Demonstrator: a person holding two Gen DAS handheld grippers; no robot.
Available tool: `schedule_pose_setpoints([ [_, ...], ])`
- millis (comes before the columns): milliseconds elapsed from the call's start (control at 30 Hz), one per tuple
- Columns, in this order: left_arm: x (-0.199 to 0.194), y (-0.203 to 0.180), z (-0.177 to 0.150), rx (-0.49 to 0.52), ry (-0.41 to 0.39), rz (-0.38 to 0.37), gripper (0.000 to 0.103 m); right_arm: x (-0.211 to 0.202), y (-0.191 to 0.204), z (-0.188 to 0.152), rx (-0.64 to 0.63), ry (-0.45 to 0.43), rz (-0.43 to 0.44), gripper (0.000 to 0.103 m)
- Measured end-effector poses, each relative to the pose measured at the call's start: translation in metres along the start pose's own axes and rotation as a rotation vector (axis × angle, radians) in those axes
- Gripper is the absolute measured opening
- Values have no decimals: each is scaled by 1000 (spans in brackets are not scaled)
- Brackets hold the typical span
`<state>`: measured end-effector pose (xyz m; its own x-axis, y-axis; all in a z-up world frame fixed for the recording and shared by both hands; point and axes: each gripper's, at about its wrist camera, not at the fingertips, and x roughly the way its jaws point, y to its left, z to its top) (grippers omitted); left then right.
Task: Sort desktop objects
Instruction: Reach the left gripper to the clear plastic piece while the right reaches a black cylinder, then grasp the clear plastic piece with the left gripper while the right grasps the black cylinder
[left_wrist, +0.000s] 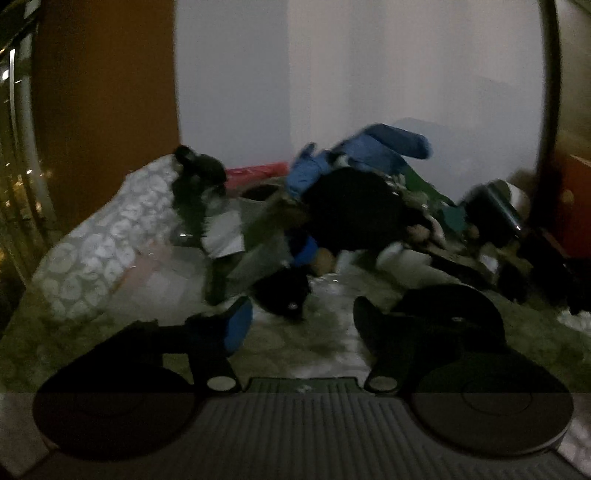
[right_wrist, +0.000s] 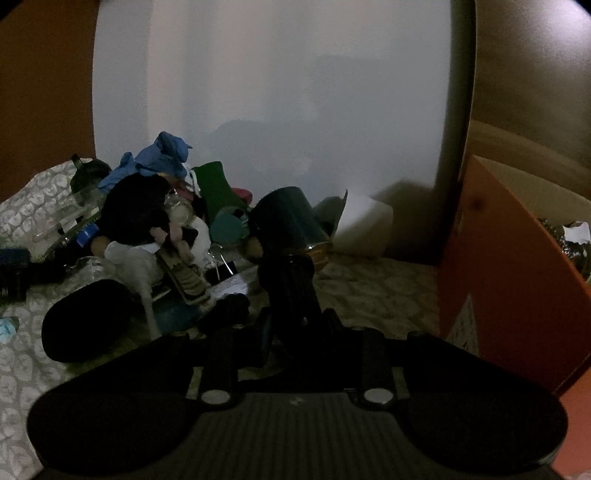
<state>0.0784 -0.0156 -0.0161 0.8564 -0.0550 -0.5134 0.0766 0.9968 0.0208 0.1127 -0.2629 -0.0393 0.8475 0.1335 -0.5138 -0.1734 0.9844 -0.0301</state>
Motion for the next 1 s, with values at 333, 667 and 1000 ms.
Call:
schedule_pose_setpoints([
  [333, 12, 5, -1, -56, 57, 9, 8, 0, -1, 1, 8, -8, 1, 26],
  [667, -10, 3, 3, -37, -21, 33, 8, -13, 5, 4, -6, -61, -4, 26],
  [1000, -30, 5, -1, -35, -28, 75, 8, -37, 12, -1, 41, -47, 10, 26],
])
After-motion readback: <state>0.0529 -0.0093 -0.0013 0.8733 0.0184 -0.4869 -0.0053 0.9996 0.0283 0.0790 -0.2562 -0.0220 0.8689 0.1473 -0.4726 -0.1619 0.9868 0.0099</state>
